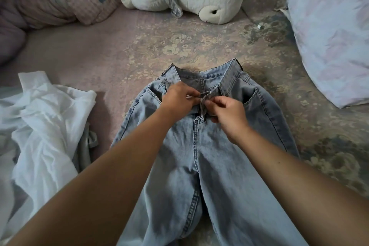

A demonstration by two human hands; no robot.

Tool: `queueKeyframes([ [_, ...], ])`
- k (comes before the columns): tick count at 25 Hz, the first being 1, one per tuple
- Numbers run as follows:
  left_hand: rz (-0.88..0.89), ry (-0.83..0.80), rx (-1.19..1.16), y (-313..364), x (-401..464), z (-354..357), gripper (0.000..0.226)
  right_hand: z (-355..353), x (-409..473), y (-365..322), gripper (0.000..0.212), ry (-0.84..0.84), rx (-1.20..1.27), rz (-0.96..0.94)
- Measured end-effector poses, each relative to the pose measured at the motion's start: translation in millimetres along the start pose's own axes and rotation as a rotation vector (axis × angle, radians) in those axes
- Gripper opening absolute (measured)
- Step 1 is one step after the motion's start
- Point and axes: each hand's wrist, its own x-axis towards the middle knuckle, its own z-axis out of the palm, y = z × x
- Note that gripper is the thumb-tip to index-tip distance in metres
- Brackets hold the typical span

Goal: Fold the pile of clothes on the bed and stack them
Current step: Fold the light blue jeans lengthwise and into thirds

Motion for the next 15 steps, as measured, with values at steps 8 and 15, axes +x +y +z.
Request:
queueKeyframes([
  [8,-0.229,0.264,-0.339,30,-32,20,0.023,19,4,11,0.018,0.166,-0.265,-0.198],
  [15,-0.350,0.306,-0.352,41,-25,28,0.021,16,4,22,0.024,0.124,0.022,-0.157],
])
